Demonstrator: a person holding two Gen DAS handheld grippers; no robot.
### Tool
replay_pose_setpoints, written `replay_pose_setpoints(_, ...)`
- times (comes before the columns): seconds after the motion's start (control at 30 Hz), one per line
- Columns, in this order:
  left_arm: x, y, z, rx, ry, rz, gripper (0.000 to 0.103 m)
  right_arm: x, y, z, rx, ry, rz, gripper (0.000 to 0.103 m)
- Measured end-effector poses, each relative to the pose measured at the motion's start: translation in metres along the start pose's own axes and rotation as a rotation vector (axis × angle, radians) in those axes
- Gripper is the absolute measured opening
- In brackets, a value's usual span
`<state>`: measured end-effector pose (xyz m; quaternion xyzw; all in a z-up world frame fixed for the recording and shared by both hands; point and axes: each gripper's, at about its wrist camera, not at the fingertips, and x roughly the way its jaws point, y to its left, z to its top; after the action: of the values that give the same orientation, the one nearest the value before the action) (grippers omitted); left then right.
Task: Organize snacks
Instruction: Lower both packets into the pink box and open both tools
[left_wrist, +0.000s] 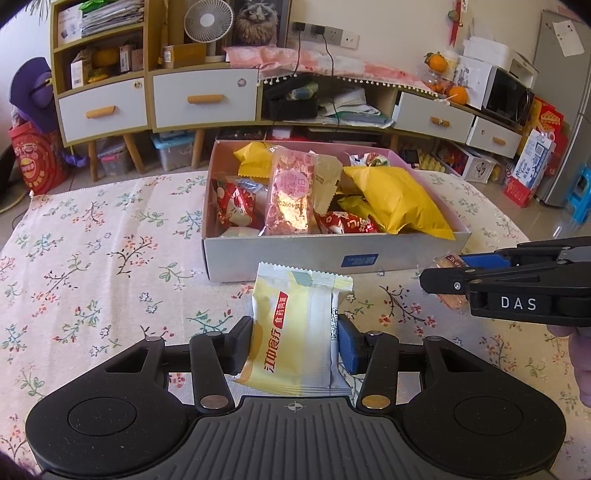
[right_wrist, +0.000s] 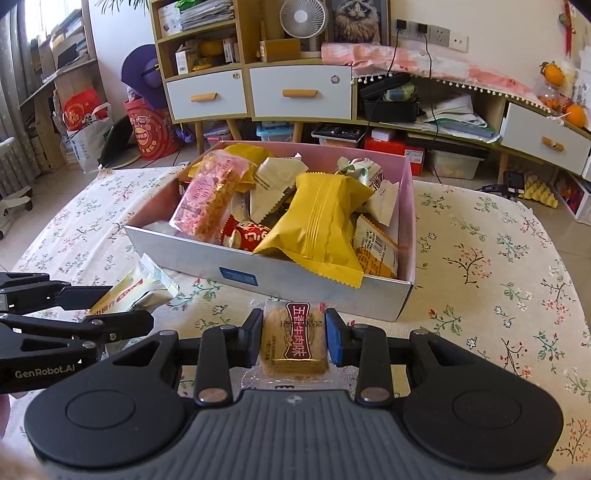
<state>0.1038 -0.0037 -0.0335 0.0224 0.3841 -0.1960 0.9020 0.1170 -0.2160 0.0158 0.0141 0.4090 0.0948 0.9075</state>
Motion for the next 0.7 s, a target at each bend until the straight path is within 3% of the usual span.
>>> replay_pose_setpoints(0.37, -0.019, 0.004, 0.014, -0.048, -0.015, -0.025, 0.045, -0.020, 0.002, 0.003, 0.019, 0.004, 0.028, 0.032)
replay_pose_setpoints(0.7, -0.022, -0.004, 0.034, -0.106, -0.059, -0.049, 0.045, -0.031, -0.016, 0.021, 0.118, -0.065, 0.019, 0.032)
